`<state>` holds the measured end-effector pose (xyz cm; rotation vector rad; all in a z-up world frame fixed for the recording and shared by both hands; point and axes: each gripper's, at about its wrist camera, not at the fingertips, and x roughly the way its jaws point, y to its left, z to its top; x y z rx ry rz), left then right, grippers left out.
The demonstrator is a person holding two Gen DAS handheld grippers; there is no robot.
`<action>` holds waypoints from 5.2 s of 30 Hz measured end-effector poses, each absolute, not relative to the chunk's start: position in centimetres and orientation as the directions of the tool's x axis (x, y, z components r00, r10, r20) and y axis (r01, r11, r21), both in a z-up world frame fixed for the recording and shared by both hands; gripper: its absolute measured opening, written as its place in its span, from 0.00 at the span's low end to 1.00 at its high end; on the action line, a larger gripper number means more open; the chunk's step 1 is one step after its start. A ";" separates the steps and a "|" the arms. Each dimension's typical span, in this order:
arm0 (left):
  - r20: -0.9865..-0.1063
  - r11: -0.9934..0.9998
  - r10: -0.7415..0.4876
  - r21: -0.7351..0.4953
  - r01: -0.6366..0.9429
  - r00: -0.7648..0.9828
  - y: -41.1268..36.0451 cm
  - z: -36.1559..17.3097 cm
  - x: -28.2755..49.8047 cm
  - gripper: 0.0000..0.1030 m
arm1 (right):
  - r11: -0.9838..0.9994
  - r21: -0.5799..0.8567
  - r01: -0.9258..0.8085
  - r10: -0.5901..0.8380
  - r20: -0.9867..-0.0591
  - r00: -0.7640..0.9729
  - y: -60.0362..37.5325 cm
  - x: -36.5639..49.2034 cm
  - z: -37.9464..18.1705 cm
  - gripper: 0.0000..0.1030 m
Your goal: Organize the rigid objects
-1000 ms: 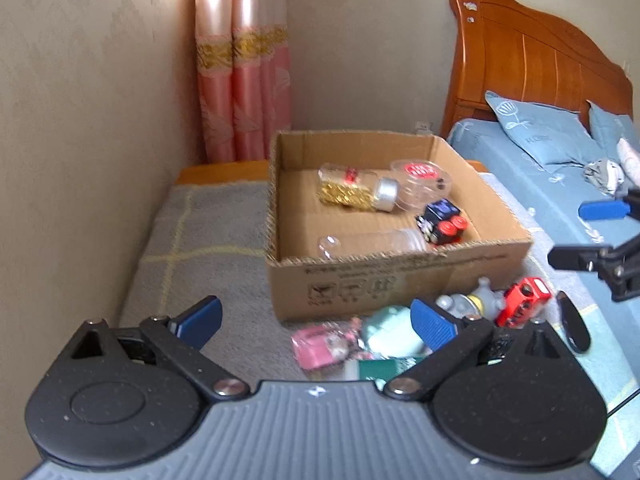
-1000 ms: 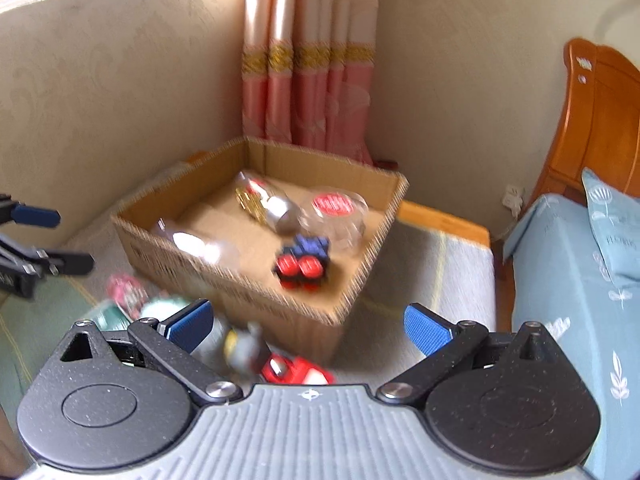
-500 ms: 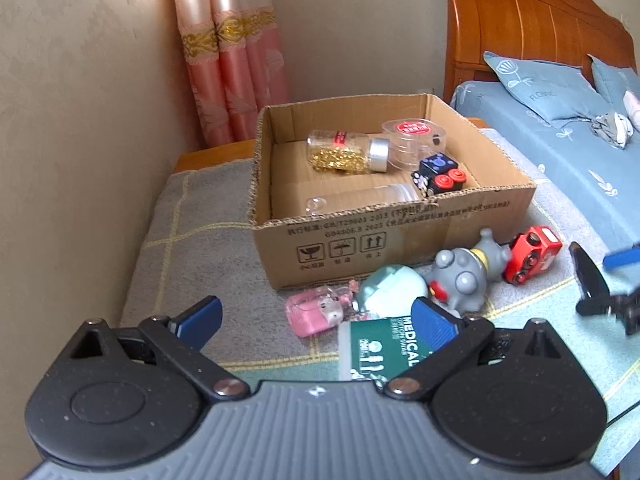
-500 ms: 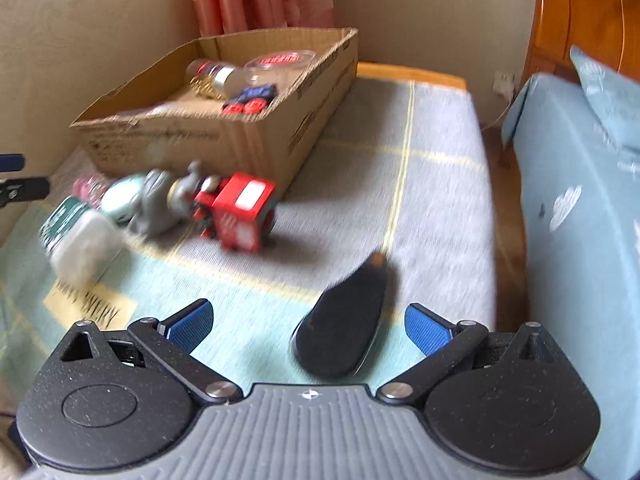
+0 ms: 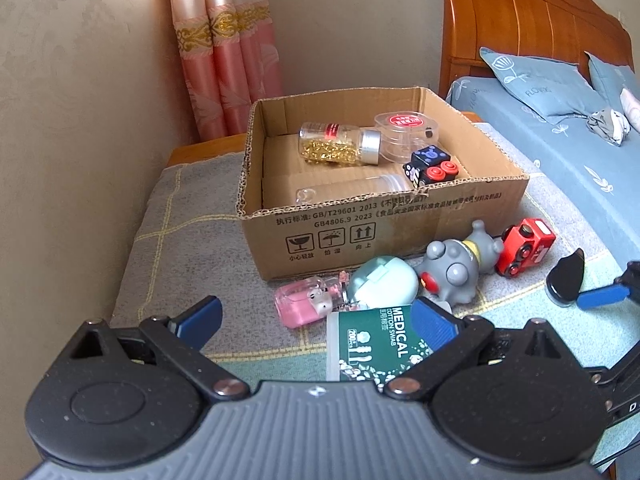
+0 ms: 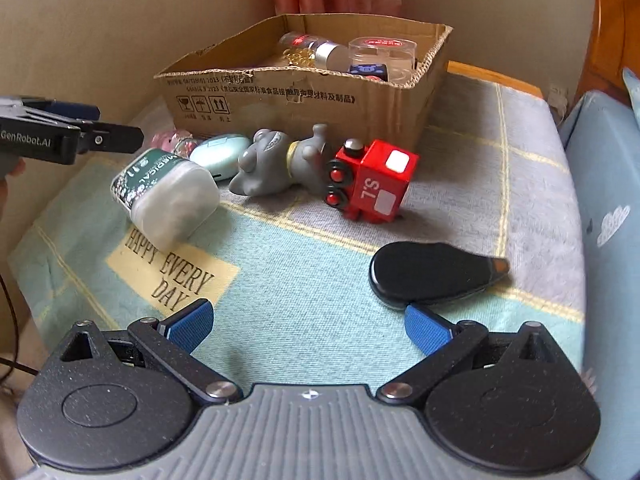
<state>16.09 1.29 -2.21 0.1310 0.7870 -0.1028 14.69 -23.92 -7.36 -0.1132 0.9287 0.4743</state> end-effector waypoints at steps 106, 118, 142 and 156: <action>-0.784 0.910 -0.226 0.042 0.412 0.578 -0.2 -4.6 16.7 0.80 | 0.959 -0.037 -0.282 0.167 -0.728 0.665 -21.2 13.2 -7.3 0.90; -0.700 0.898 -0.252 0.088 0.430 0.668 -0.8 1.9 17.3 0.80 | 0.922 -0.047 -0.385 0.257 -0.667 0.699 -21.9 12.8 -2.4 0.90; -0.677 0.952 -0.109 0.139 0.271 0.728 -0.1 1.7 30.2 0.91 | 0.916 -0.106 -0.387 0.254 -0.593 0.764 -20.3 15.3 1.5 0.90; -0.666 0.983 -0.091 0.061 0.176 0.740 3.7 1.5 23.4 0.95 | 0.923 -0.084 -0.376 0.256 -0.596 0.761 -19.3 19.8 2.4 0.90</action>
